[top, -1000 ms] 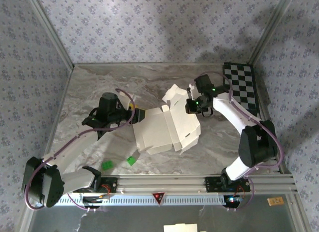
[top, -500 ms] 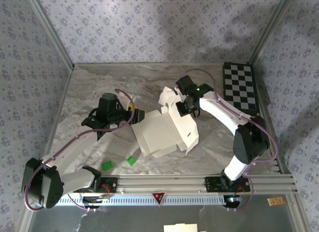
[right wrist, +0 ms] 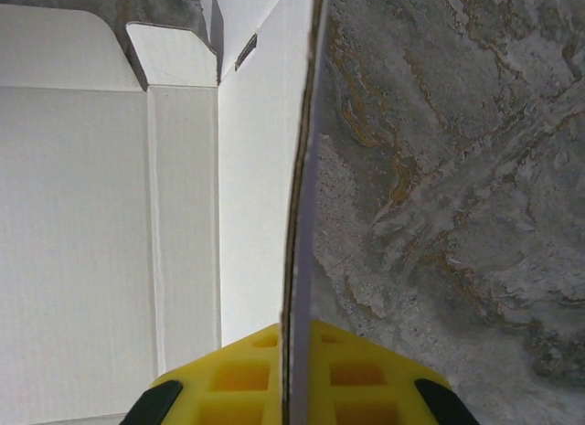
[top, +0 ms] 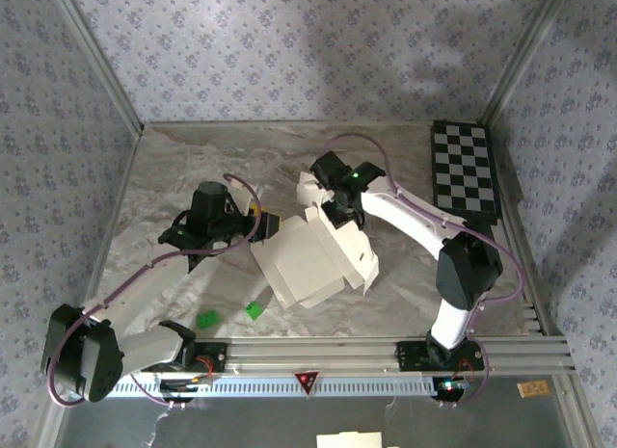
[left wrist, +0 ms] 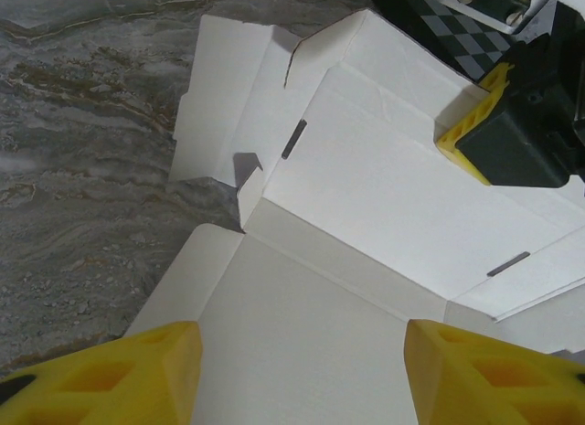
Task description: Fold the paper box
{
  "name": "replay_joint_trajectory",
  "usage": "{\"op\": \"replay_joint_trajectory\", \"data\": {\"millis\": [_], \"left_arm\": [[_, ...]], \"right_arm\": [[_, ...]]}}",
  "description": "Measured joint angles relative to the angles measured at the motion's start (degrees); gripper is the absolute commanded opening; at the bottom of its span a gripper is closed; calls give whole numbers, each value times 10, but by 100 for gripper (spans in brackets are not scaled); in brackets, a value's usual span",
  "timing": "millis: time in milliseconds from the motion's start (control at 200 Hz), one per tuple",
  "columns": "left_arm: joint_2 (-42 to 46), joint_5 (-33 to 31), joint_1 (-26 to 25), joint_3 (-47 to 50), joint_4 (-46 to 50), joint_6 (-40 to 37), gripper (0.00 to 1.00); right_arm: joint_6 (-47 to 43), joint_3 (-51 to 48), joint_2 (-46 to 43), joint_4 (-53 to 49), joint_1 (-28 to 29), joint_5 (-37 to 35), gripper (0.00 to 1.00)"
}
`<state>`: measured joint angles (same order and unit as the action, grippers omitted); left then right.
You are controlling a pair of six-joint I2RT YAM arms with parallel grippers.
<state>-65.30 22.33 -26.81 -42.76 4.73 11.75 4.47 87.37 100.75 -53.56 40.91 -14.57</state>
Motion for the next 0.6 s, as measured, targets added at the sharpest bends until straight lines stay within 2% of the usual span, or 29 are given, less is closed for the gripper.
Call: {"op": "replay_joint_trajectory", "data": {"millis": [165,600], "left_arm": [[-17,4,0,1,-3,6,50],[-31,6,0,2,-4,10,48]], "right_arm": [[-13,12,9,-10,15,-23,0],[-10,12,19,5,34,-33,0]]}}
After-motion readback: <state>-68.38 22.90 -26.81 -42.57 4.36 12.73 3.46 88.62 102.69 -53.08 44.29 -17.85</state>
